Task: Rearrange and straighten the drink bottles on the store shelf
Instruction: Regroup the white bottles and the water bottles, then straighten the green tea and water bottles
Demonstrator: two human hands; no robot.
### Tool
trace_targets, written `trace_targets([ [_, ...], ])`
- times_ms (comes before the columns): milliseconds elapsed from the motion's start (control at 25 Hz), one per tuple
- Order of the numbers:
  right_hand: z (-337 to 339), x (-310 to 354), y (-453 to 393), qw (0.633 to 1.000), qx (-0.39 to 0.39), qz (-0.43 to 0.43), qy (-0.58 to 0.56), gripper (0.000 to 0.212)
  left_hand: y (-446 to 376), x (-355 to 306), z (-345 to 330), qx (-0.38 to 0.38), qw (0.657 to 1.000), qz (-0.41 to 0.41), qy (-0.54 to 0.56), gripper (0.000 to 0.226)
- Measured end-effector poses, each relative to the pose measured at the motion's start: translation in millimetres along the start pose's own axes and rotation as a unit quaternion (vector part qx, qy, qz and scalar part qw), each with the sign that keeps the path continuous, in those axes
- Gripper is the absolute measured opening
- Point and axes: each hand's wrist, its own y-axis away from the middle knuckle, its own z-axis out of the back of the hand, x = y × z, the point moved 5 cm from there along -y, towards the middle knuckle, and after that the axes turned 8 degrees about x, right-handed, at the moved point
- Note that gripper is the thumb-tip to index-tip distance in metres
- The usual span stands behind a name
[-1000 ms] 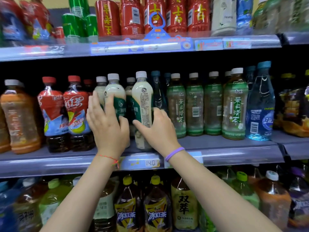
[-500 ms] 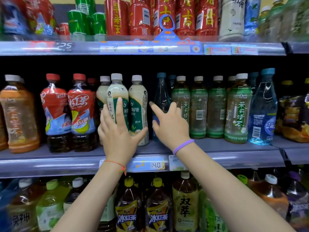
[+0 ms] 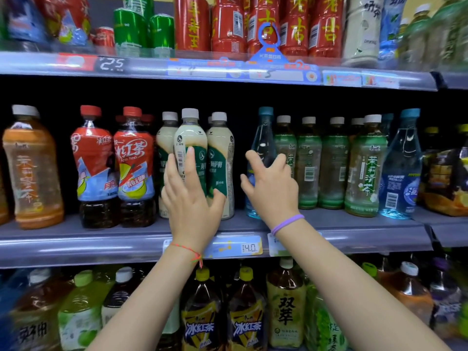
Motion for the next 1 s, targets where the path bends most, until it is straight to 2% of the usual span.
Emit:
trace_targets([
  [80, 10, -8, 0, 0.998, -0.048, -0.003, -0.04, 0.044, 1, -2, 3, -0.007, 0.999, 0.002, 0.033, 0.086],
  [160, 12, -11, -3, 0.994, -0.048, -0.031, -0.088, 0.056, 3, -5, 10, -0.03, 0.997, -0.031, 0.056, 0.08],
  [280, 3, -13, -4, 0.98, 0.058, -0.116, -0.151, 0.079, 9, -14, 17, -0.065, 0.989, -0.118, 0.059, 0.066],
  [400, -1, -13, 1, 0.96, 0.125, -0.112, -0.225, 0.072, 17, -26, 17, -0.073, 0.982, -0.158, 0.079, 0.056],
  [440, 5, -12, 3, 0.952, 0.118, -0.084, -0.27, 0.056, 19, -33, 14, -0.069, 0.98, -0.161, 0.091, 0.052],
  [480, 13, -15, 4, 0.943, 0.095, -0.059, -0.313, 0.03, 19, -41, 11, -0.063, 0.979, -0.168, 0.102, 0.049],
  [520, 21, -20, 4, 0.938, 0.06, -0.043, -0.338, 0.017, 19, -49, 8, -0.059, 0.977, -0.178, 0.104, 0.045],
  [600, 37, -43, 2, 0.945, -0.012, -0.04, -0.324, 0.017, 19, -72, 0, -0.058, 0.975, -0.193, 0.098, 0.037],
  [640, 45, -60, 2, 0.957, -0.058, -0.051, -0.279, 0.017, 20, -85, -5, -0.058, 0.974, -0.197, 0.098, 0.034],
  [720, 55, -111, 4, 0.98, -0.126, -0.083, -0.128, 0.037, 25, -121, -25, -0.05, 0.973, -0.201, 0.106, 0.029],
  [800, 54, -153, 8, 0.986, -0.11, -0.12, -0.031, 0.054, 23, -140, -48, -0.006, 0.98, -0.164, 0.117, 0.035],
  [920, 42, -203, 16, 0.987, -0.001, -0.155, -0.041, 0.07, 12, -159, -94, 0.089, 0.987, -0.019, 0.134, 0.067],
  [1000, 32, -218, 21, 0.988, 0.054, -0.137, -0.054, 0.077, 11, -164, -113, 0.112, 0.983, 0.052, 0.138, 0.076],
])
